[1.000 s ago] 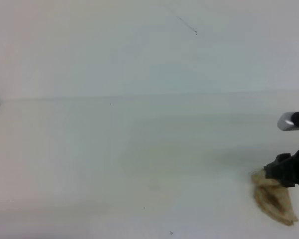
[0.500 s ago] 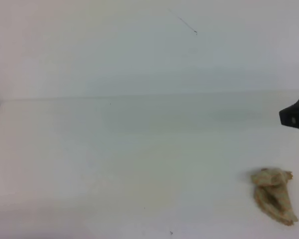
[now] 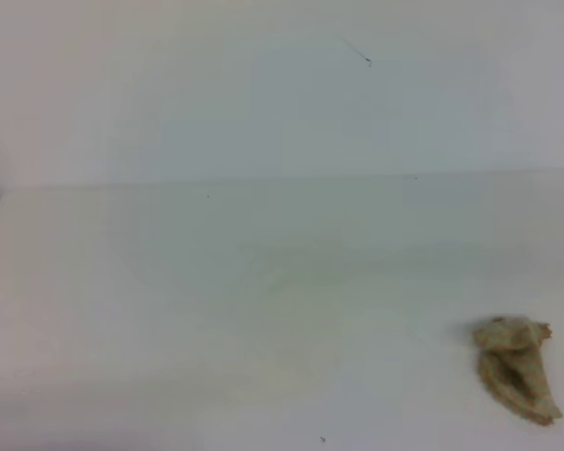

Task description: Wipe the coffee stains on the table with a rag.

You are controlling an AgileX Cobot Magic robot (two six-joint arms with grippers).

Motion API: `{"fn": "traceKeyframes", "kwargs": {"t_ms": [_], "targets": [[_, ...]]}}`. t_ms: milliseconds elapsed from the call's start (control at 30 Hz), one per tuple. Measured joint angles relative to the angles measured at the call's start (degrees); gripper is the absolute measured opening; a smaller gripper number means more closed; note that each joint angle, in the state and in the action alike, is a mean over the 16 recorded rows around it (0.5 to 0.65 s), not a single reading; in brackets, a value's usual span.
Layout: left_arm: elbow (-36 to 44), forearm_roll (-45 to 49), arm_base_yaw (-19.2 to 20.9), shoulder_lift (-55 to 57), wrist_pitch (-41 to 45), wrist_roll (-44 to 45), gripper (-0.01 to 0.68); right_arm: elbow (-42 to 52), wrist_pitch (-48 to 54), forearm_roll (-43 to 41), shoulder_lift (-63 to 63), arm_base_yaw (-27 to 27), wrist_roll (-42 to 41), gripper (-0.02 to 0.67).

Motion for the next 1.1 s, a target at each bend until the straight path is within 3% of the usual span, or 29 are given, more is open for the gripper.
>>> {"fn": "traceKeyframes", "kwargs": {"t_ms": [300, 533, 800, 1100], "targets": [[0.00, 0.00, -0.01, 0.00, 0.00, 0.00, 0.001, 0.11, 7.29, -1.06, -2.51, -0.01, 1.73, 0.002], [0.00, 0.00, -0.05, 0.00, 0.00, 0.00, 0.001, 0.41, 4.62, -2.90, -10.79, -0.07, 0.90, 0.001], [0.00, 0.00, -0.08, 0.00, 0.00, 0.00, 0.001, 7.02, -11.59, -7.99, -29.39, -3.05, -0.17, 0.001], [0.00, 0.00, -0.09, 0.00, 0.00, 0.00, 0.001, 26.44, -34.68, -10.30, -48.34, -9.98, -0.27, 0.001]]}}
